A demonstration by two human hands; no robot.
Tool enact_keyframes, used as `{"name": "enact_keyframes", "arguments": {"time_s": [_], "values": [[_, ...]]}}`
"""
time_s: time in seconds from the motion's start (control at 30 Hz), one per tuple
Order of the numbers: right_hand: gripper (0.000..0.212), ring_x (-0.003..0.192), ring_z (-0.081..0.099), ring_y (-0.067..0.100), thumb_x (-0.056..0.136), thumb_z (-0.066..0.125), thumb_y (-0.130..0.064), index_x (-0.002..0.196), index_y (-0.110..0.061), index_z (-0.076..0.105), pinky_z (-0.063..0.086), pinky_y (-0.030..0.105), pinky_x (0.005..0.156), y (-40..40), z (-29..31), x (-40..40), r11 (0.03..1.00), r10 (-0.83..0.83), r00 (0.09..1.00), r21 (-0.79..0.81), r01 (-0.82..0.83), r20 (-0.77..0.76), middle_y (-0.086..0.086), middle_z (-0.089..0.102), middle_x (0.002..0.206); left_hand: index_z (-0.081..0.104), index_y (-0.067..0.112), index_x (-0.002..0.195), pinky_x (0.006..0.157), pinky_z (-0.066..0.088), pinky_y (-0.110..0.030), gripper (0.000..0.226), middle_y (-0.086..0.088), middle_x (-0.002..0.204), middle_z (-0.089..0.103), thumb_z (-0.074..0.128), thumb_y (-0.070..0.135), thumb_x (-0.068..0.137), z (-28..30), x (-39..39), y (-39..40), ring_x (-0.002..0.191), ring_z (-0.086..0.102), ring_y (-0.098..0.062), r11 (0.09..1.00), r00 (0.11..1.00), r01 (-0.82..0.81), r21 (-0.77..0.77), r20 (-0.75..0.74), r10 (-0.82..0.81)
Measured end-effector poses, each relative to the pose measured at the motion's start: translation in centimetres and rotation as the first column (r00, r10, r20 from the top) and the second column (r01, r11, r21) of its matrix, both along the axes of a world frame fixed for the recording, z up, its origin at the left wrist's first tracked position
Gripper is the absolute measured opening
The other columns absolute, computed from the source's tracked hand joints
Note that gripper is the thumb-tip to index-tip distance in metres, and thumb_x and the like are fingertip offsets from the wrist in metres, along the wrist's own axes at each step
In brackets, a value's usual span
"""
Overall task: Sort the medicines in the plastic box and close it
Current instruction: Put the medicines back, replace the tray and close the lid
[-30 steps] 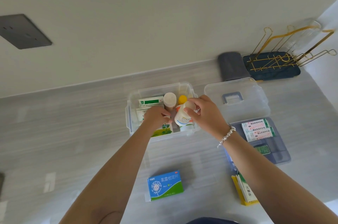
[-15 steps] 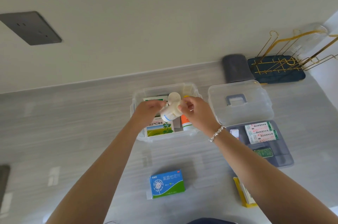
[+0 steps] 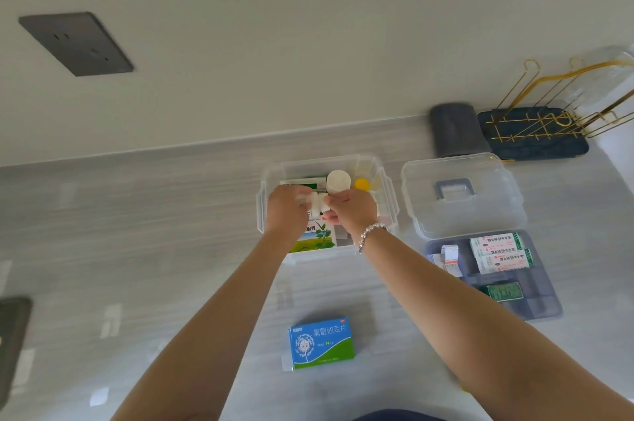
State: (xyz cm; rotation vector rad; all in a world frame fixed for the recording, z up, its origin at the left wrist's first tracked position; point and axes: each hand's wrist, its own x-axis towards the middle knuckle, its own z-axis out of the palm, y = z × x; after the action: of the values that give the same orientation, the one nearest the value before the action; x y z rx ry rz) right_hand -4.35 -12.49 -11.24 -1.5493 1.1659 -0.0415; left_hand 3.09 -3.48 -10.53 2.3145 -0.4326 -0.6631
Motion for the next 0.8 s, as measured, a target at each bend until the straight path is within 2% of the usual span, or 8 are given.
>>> {"name": "enact_keyframes", "arguments": {"time_s": [0.13,0.33,0.43,0.5,0.57,0.67,0.73,0.8], "values": [[0.022,0.079,0.072,0.029,0.084,0.057,-0.014,0.088,0.004,0.069,0.058,0.044,0.079,-0.1,-0.1,-0.2,0.999,0.040,0.999,-0.007,-0.041,-0.014,0.022,0.073,0.085,0.063,0.016,0.118,0.064,0.037,-0.007,0.034,-0.004,0.125,0.061,0.053,0.002,0.089,0.2,0.0,0.0,0.093,0.053,-0.011,1.000,1.000,-0.022,-0.009,-0.002,0.022],[0.022,0.084,0.069,0.037,0.083,0.056,-0.014,0.084,0.004,0.069,0.054,0.051,0.082,-0.4,1.2,-2.0,0.983,0.138,0.990,-0.127,-0.134,0.027,0.025,0.071,0.083,0.060,0.020,0.120,0.070,0.039,-0.014,0.030,-0.001,0.129,0.058,0.051,0.015,0.092,1.4,-0.8,0.5,0.094,0.051,-0.009,0.998,0.999,-0.031,-0.051,0.003,0.032],[0.021,0.087,0.069,0.025,0.084,0.058,-0.018,0.099,-0.008,0.068,0.055,0.043,0.085,0.0,2.7,-4.4,0.972,0.143,0.983,-0.205,-0.118,0.112,0.013,0.073,0.091,0.063,0.020,0.115,0.084,0.037,-0.020,0.026,0.001,0.124,0.061,0.051,0.022,0.092,2.7,-2.5,0.7,0.106,0.056,-0.011,0.991,0.999,-0.033,-0.128,-0.012,0.032],[0.018,0.085,0.068,0.020,0.085,0.058,-0.017,0.098,-0.010,0.068,0.055,0.033,0.083,0.3,3.7,-6.6,0.960,0.140,0.971,-0.268,-0.085,0.194,0.008,0.073,0.091,0.067,0.018,0.108,0.086,0.040,-0.021,0.024,0.002,0.114,0.066,0.050,0.019,0.092,3.8,-4.3,0.8,0.105,0.059,-0.012,0.975,0.999,-0.030,-0.221,-0.037,0.022],[0.015,0.078,0.067,0.016,0.085,0.059,-0.013,0.095,-0.012,0.069,0.052,0.017,0.075,0.4,4.6,-9.2,0.933,0.139,0.960,-0.357,-0.045,0.243,0.006,0.073,0.090,0.068,0.023,0.095,0.082,0.043,-0.016,0.020,0.009,0.096,0.068,0.050,0.016,0.091,4.9,-6.5,0.8,0.091,0.061,-0.003,0.953,0.999,-0.025,-0.302,-0.054,0.009],[0.015,0.072,0.063,0.005,0.085,0.060,-0.010,0.095,-0.014,0.069,0.046,0.007,0.066,0.1,5.2,-13.7,0.916,0.130,0.953,-0.400,-0.011,0.272,0.001,0.071,0.086,0.064,0.033,0.083,0.065,0.039,0.001,0.023,0.022,0.081,0.063,0.052,0.015,0.089,5.7,-10.1,0.7,0.074,0.058,0.011,0.936,0.997,0.008,-0.353,-0.073,-0.036],[0.015,0.070,0.060,-0.005,0.085,0.061,-0.013,0.097,-0.016,0.068,0.043,0.002,0.064,-0.2,5.0,-16.9,0.906,0.109,0.963,-0.422,0.006,0.246,-0.005,0.068,0.083,0.064,0.034,0.084,0.066,0.041,-0.003,0.021,0.015,0.082,0.065,0.053,0.017,0.089,5.4,-12.6,0.3,0.076,0.060,0.002,0.935,0.988,0.017,-0.355,-0.138,-0.070],[0.016,0.070,0.059,-0.008,0.085,0.061,-0.015,0.100,-0.017,0.068,0.041,0.000,0.062,-0.8,4.4,-20.1,0.900,0.073,0.978,-0.435,0.019,0.193,-0.011,0.065,0.080,0.065,0.031,0.087,0.074,0.048,-0.021,0.020,0.006,0.086,0.067,0.053,0.016,0.089,4.7,-15.1,-0.3,0.083,0.065,-0.014,0.938,0.969,0.017,-0.347,-0.227,-0.101]]}}
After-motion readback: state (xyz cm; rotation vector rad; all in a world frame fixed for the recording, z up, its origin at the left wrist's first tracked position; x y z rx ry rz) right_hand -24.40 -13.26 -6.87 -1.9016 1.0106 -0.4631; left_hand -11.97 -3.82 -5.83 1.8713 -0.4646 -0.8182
